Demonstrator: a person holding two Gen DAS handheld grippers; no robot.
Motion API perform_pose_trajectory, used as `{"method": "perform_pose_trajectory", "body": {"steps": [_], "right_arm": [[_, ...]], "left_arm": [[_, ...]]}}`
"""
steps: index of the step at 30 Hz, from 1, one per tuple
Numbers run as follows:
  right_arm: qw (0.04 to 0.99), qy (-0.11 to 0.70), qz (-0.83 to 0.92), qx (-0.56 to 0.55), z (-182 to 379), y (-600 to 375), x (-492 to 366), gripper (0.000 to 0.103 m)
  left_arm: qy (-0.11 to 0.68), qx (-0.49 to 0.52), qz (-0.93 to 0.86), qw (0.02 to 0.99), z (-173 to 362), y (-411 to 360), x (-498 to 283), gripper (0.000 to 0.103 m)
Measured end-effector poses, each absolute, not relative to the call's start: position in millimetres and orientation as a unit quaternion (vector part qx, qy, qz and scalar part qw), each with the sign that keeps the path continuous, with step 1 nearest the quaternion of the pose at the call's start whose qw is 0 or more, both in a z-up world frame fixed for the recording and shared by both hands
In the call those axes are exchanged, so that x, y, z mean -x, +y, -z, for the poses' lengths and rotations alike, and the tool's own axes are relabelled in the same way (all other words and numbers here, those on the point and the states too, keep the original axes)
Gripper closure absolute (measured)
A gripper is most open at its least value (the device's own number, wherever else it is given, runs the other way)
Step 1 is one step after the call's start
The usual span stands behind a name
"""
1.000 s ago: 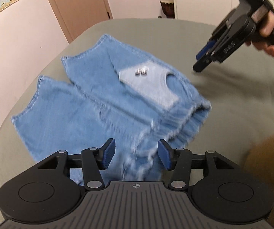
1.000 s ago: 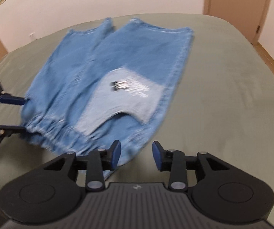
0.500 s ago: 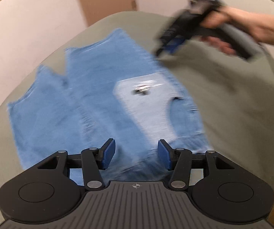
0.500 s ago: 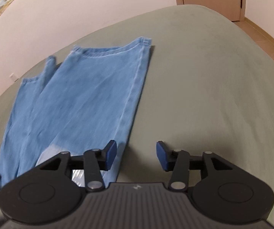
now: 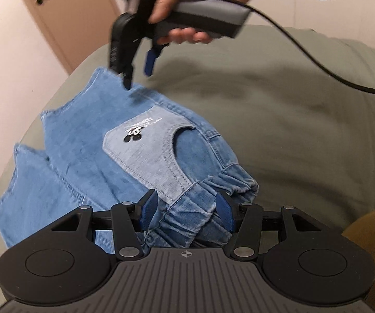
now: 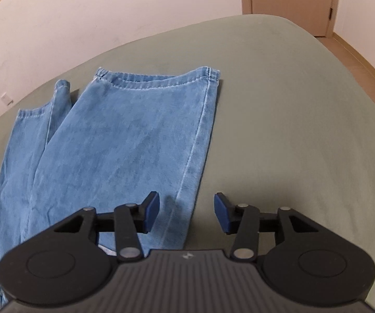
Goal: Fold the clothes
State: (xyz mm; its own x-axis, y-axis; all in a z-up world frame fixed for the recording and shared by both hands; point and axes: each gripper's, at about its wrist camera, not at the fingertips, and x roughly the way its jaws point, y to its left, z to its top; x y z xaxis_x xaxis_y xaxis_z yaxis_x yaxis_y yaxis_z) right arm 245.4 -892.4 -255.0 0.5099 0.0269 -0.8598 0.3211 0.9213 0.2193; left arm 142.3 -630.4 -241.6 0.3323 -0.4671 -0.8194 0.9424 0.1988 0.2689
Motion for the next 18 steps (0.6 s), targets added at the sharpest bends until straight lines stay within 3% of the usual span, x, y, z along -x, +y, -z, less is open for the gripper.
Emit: {"method": "perform_pose_trajectory", "body": {"steps": [18], "right_arm": [[0.839,0.496,0.114,-0.195,274,-920,-316,0.054]], "left_arm": [[0.305,-0.389,0.519,0.698,259,-623,-153,0.053]]}}
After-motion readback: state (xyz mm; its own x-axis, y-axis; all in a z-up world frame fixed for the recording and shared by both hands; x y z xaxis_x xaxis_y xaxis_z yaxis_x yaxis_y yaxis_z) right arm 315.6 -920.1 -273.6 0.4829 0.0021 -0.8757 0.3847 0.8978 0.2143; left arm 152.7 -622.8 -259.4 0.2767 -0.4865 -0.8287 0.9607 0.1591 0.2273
